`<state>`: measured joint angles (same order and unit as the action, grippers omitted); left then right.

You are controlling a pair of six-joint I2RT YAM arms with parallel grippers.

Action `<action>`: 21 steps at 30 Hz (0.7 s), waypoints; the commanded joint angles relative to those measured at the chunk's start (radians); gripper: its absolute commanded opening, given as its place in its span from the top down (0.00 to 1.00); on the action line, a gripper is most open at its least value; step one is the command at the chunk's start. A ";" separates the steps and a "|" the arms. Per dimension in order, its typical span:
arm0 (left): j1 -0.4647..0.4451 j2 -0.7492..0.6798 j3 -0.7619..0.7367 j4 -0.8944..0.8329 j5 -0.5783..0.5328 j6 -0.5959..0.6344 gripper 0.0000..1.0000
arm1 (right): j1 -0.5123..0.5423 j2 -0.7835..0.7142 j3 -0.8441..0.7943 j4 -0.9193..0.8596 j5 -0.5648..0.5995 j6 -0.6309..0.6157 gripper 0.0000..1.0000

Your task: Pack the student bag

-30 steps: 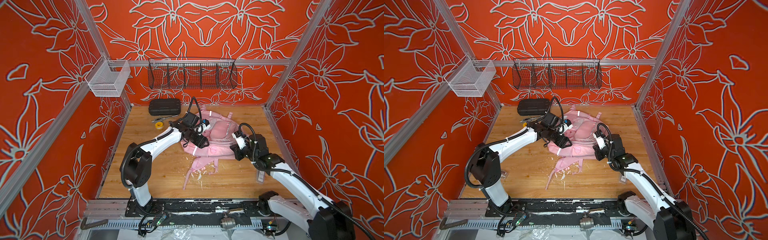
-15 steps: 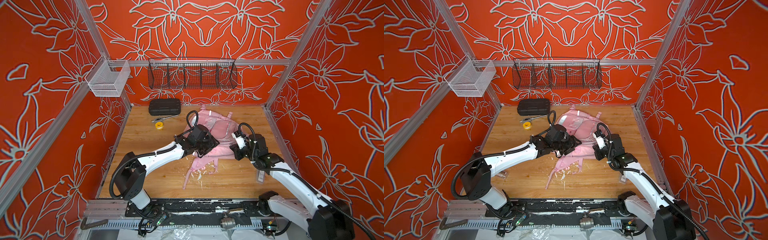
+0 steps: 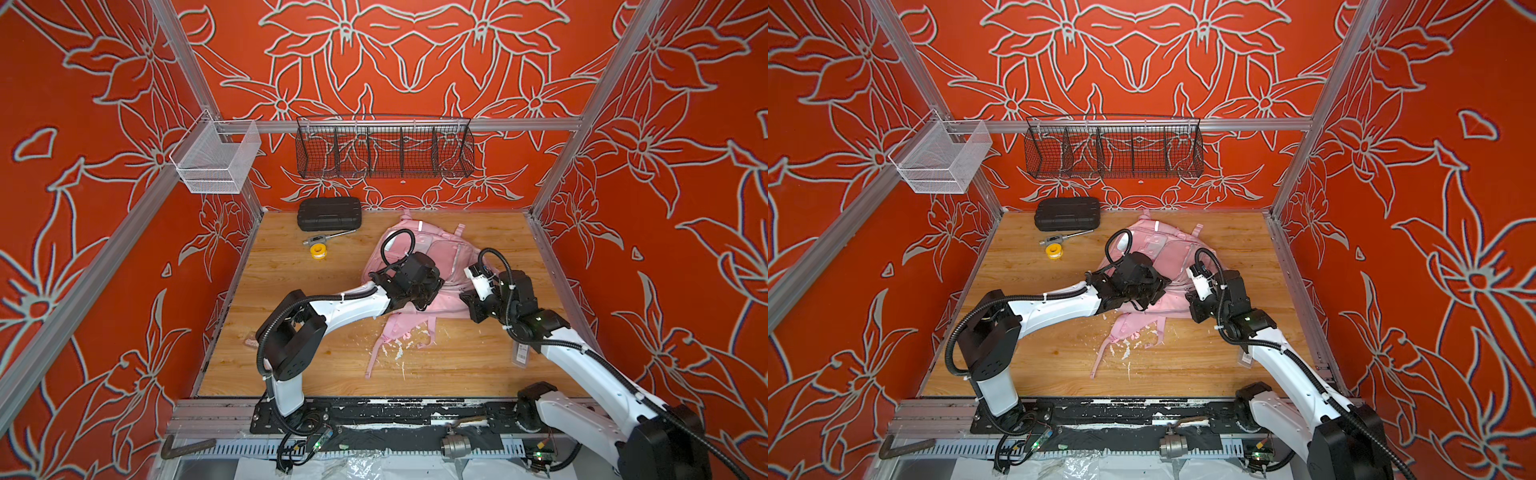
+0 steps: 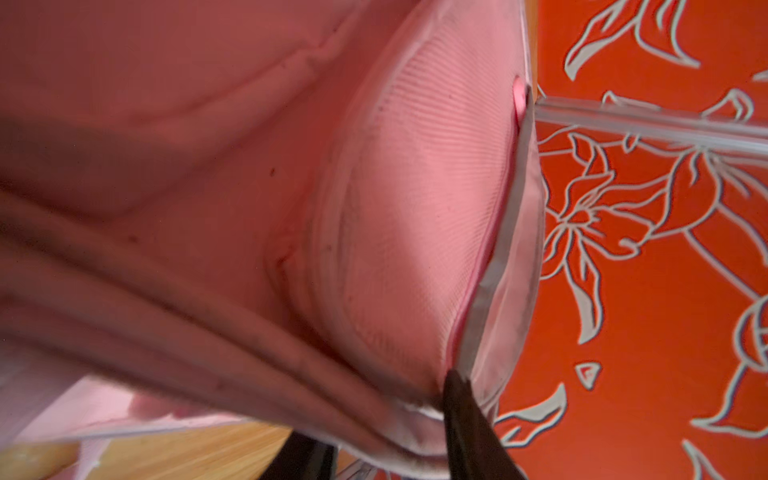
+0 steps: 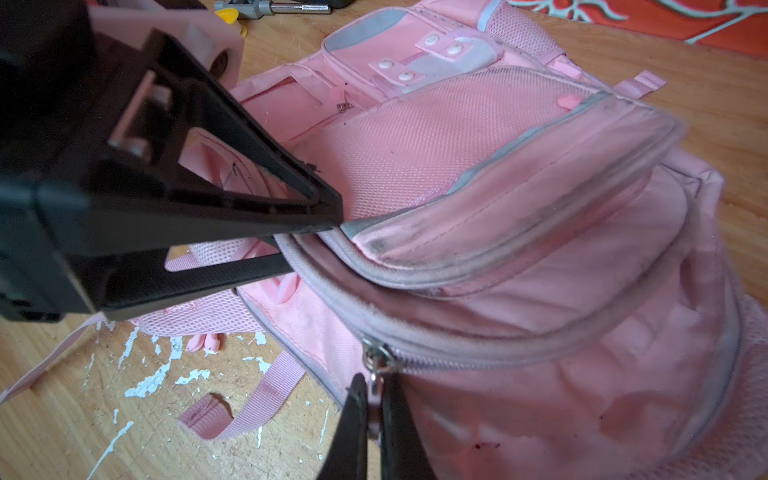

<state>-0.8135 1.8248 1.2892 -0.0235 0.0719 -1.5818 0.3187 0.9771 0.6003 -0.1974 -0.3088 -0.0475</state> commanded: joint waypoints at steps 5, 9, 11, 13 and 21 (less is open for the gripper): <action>0.028 0.014 0.018 -0.013 0.047 0.028 0.97 | 0.003 -0.049 0.011 0.033 0.051 0.036 1.00; 0.091 -0.019 0.042 -0.072 0.181 0.172 1.00 | -0.061 -0.042 0.021 0.029 0.070 0.050 1.00; 0.120 -0.028 0.063 -0.125 0.255 0.257 1.00 | -0.106 -0.025 0.030 0.029 0.071 0.058 1.00; 0.147 -0.036 0.083 -0.190 0.336 0.334 1.00 | -0.145 0.004 0.044 0.029 0.079 0.051 1.00; 0.248 -0.026 0.151 -0.426 0.598 0.635 1.00 | -0.271 0.131 0.119 0.026 0.080 0.006 1.00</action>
<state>-0.6014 1.8278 1.3857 -0.2882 0.5285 -1.1568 0.0975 1.0893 0.6563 -0.2131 -0.2966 -0.0235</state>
